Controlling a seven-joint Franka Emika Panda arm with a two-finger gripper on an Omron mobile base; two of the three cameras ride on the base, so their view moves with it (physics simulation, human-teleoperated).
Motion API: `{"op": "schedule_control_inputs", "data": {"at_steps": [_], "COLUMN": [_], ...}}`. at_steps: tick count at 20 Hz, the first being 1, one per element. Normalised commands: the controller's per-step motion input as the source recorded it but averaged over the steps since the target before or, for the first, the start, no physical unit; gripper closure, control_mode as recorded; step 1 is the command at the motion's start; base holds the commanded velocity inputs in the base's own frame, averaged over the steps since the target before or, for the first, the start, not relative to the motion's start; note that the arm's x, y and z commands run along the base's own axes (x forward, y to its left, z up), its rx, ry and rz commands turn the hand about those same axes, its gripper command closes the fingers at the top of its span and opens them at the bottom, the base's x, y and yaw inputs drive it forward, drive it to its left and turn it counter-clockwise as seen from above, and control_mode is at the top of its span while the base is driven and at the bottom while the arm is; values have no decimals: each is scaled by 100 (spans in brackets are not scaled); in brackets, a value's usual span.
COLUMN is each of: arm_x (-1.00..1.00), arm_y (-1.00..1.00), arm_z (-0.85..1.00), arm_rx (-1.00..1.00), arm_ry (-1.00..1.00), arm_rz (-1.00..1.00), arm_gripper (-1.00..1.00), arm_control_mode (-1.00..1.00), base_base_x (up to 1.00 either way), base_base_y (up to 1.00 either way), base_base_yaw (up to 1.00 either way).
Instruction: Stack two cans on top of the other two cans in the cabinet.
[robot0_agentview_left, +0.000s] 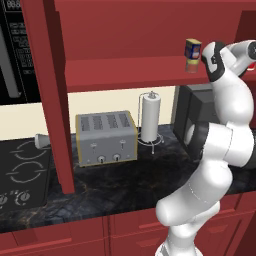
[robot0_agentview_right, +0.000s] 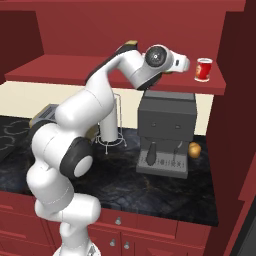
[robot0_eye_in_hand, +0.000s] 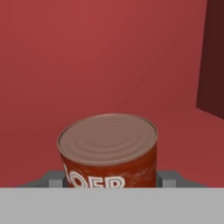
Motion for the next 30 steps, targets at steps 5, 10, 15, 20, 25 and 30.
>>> {"op": "schedule_control_inputs", "data": {"at_steps": [5, 10, 15, 20, 25, 30], "arm_x": [0, 0, -1, -12, -14, -8], "arm_y": [-8, 0, 0, -4, -2, 0], "arm_z": [9, 4, 1, 0, 0, 0], "arm_rx": [0, 0, 0, 0, 0, 0], "arm_ry": [0, 0, 0, 0, 0, 0], "arm_rz": [0, 0, 0, 0, 0, 0], "arm_gripper": [100, 100, 100, 100, 100, 100], "arm_control_mode": [-100, -100, -100, -100, -100, -100], "base_base_x": [0, 0, 0, 0, 0, 0], "base_base_y": [0, 0, 0, 0, 0, 0], "base_base_yaw": [0, 0, 0, 0, 0, 0]}}
